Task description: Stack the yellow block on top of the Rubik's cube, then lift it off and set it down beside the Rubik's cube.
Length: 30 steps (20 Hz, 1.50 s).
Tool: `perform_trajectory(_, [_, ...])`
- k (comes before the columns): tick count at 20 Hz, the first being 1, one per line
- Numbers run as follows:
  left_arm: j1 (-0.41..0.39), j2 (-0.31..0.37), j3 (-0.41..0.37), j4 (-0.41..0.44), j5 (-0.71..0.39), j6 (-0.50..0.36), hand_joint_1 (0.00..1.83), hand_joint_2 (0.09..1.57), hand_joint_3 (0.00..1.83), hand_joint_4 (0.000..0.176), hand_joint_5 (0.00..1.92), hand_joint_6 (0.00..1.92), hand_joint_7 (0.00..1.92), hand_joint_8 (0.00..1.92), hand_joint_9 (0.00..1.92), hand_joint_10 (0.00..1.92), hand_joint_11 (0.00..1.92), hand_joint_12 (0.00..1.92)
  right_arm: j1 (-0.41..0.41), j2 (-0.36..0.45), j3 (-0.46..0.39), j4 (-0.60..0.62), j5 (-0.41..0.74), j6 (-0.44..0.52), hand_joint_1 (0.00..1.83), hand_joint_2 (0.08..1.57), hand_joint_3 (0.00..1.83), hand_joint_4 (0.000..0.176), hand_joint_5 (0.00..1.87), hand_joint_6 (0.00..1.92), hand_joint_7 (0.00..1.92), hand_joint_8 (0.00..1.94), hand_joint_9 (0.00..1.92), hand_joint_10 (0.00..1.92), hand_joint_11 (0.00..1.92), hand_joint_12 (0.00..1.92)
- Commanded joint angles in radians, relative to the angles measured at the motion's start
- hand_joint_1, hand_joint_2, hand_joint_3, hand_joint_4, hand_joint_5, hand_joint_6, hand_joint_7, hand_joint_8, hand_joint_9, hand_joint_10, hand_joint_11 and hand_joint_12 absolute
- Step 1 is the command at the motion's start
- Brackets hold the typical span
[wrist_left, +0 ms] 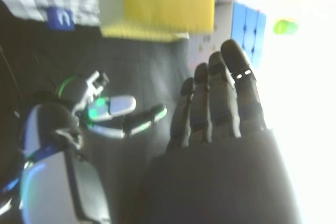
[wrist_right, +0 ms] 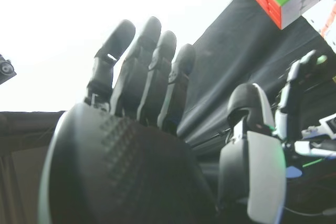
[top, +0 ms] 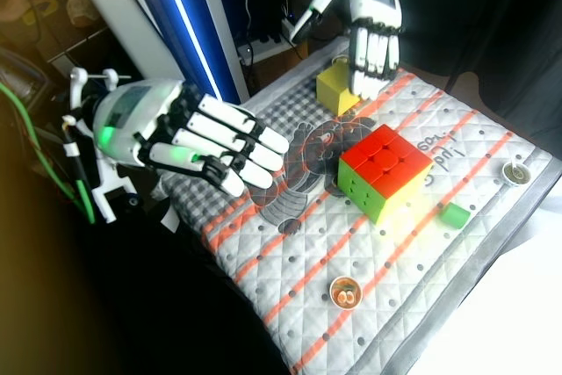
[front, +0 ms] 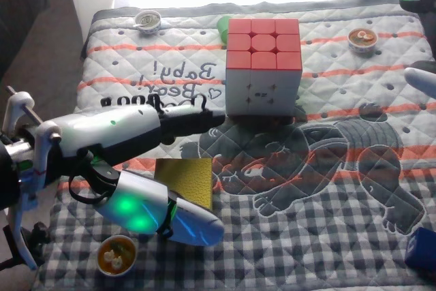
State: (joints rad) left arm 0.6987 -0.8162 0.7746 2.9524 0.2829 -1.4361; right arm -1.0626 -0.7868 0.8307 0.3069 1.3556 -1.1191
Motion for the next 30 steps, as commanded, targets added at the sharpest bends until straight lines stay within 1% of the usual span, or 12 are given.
perform_trajectory(1, [-0.012, -0.008, 0.011, -0.004, 0.072, -0.004, 0.59, 0.78, 0.01, 0.0, 0.14, 0.01, 0.23, 0.01, 0.22, 0.01, 0.0, 0.89, 0.008, 0.001, 0.006, -0.011, 0.125, 0.006, 0.65, 1.18, 0.01, 0.0, 0.72, 0.03, 0.75, 0.02, 0.63, 0.21, 0.16, 1.4])
perform_trajectory(6, [-0.005, -0.044, 0.056, -0.022, -0.002, -0.004, 0.6, 0.82, 0.01, 0.0, 0.13, 0.01, 0.22, 0.01, 0.19, 0.01, 0.0, 0.68, 0.008, 0.001, 0.012, -0.012, 0.125, 0.024, 0.71, 1.25, 0.01, 0.0, 0.74, 0.03, 0.77, 0.01, 0.65, 0.23, 0.13, 1.49])
perform_trajectory(7, [-0.003, -0.051, 0.065, -0.028, -0.018, -0.004, 0.57, 0.82, 0.0, 0.018, 0.12, 0.0, 0.21, 0.0, 0.18, 0.01, 0.0, 0.67, 0.008, 0.001, 0.012, -0.013, 0.125, 0.024, 0.71, 1.25, 0.01, 0.0, 0.75, 0.04, 0.78, 0.02, 0.66, 0.24, 0.14, 1.49])
perform_trajectory(9, [-0.002, -0.058, 0.071, -0.023, -0.047, -0.004, 0.59, 0.82, 0.0, 0.0, 0.15, 0.01, 0.23, 0.0, 0.2, 0.01, 0.0, 0.82, 0.008, 0.001, 0.014, -0.014, 0.125, 0.027, 0.66, 1.18, 0.0, 0.0, 0.79, 0.04, 0.81, 0.02, 0.66, 0.24, 0.12, 1.5])
perform_trajectory(12, [0.002, -0.064, 0.076, -0.014, -0.079, -0.004, 0.6, 0.84, 0.01, 0.0, 0.17, 0.0, 0.25, 0.0, 0.18, 0.01, 0.0, 0.75, 0.008, 0.001, 0.016, -0.016, 0.125, 0.035, 0.72, 1.17, 0.0, 0.0, 0.81, 0.04, 0.79, 0.0, 0.61, 0.25, 0.04, 1.56])
perform_trajectory(17, [0.007, -0.085, 0.095, -0.012, -0.084, -0.005, 0.89, 1.18, 0.01, 0.0, 0.71, 0.07, 0.41, 0.01, 0.28, 0.02, 0.0, 1.01, 0.008, 0.001, 0.018, -0.016, 0.125, 0.045, 0.84, 1.19, 0.0, 0.0, 0.88, 0.04, 0.78, 0.0, 0.52, 0.49, 0.1, 1.55])
perform_trajectory(18, [0.007, -0.085, 0.098, -0.018, -0.076, -0.005, 0.97, 1.23, 0.01, 0.0, 0.73, 1.09, 0.5, 0.01, 0.33, 0.03, 0.0, 1.16, 0.008, 0.001, 0.018, -0.016, 0.125, 0.046, 0.84, 1.2, 0.0, 0.0, 0.9, 0.05, 0.8, 0.01, 0.53, 0.5, 0.1, 1.55])
perform_trajectory(19, [0.009, -0.085, 0.1, -0.028, -0.062, -0.005, 1.02, 1.26, 0.0, 0.0, 0.72, 1.32, 0.58, 0.03, 0.4, 0.05, 0.0, 1.24, 0.008, 0.001, 0.018, -0.015, 0.125, 0.047, 0.84, 1.2, 0.0, 0.0, 0.91, 0.06, 0.82, 0.02, 0.54, 0.5, 0.11, 1.55])
perform_trajectory(22, [0.016, -0.084, 0.104, -0.076, 0.017, -0.005, 1.07, 1.25, 0.0, 0.0, 0.73, 1.35, 0.67, 0.04, 0.47, 0.07, 0.0, 1.39, 0.008, 0.001, 0.018, -0.015, 0.125, 0.047, 0.86, 1.19, 0.0, 0.0, 0.93, 0.07, 0.85, 0.03, 0.56, 0.51, 0.12, 1.53])
perform_trajectory(26, [0.02, -0.054, 0.073, -0.108, 0.167, -0.004, 1.06, 1.25, 0.0, 0.0, 0.73, 1.36, 0.73, 0.05, 0.52, 0.09, 0.0, 1.25, 0.005, 0.001, 0.019, -0.013, 0.125, 0.048, 0.86, 1.2, 0.0, 0.0, 0.89, 0.05, 0.85, 0.02, 0.59, 0.52, 0.17, 1.5])
perform_trajectory(28, [0.018, -0.027, 0.045, -0.106, 0.241, -0.003, 1.08, 1.25, 0.0, 0.0, 0.74, 1.34, 0.74, 0.05, 0.46, 0.3, 0.0, 1.39, 0.003, 0.001, 0.02, -0.012, 0.125, 0.048, 0.84, 1.2, 0.0, 0.0, 0.89, 0.05, 0.85, 0.02, 0.59, 0.52, 0.18, 1.5])
perform_trajectory(30, [0.015, -0.001, 0.017, -0.097, 0.321, -0.003, 1.03, 1.26, 0.0, 0.0, 0.71, 1.39, 0.71, 0.03, 0.26, 0.76, 0.0, 1.54, 0.001, 0.001, 0.02, -0.01, 0.126, 0.048, 0.86, 1.22, 0.01, 0.0, 0.88, 0.04, 0.82, 0.01, 0.55, 0.51, 0.1, 1.54])
